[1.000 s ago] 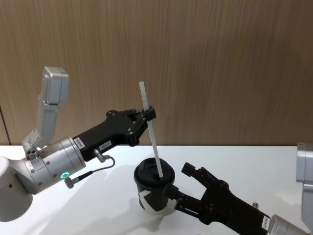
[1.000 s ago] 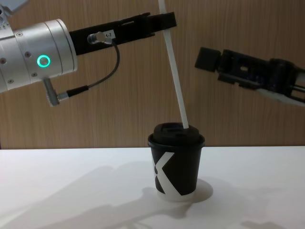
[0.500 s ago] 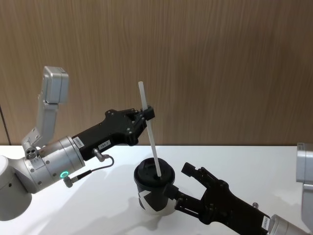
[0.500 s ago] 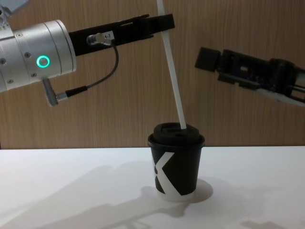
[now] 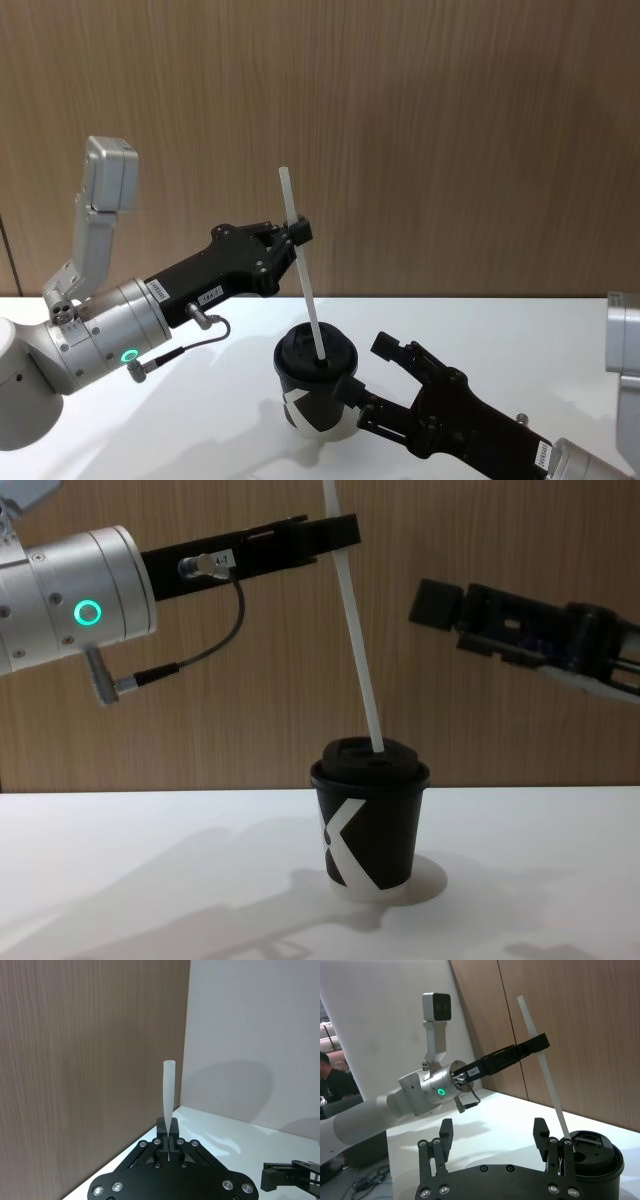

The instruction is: Pick up the straw with one hand, pass it to the other hand, and insert it into the cup.

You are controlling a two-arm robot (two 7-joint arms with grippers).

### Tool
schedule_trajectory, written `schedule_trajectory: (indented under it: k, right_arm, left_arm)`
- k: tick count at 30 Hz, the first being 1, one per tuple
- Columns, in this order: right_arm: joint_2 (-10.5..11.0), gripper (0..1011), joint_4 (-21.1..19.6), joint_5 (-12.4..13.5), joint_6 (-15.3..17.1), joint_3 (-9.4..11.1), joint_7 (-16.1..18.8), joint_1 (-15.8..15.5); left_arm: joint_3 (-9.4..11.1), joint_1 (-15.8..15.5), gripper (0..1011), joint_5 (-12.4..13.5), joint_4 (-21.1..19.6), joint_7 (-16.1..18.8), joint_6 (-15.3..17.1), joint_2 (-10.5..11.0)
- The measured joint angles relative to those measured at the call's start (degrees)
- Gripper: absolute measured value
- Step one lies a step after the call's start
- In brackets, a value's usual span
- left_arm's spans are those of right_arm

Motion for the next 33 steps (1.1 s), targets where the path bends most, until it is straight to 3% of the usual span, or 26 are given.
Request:
schedule_trajectory:
  k: [33]
  right_arm:
    - [0.00,1001,0.00,0.00,0.00,0.00,0.00,0.00]
  left_arm:
    - [0.38,-0.81,8,0.26,2.75,-1.04,-0.34,-1.17]
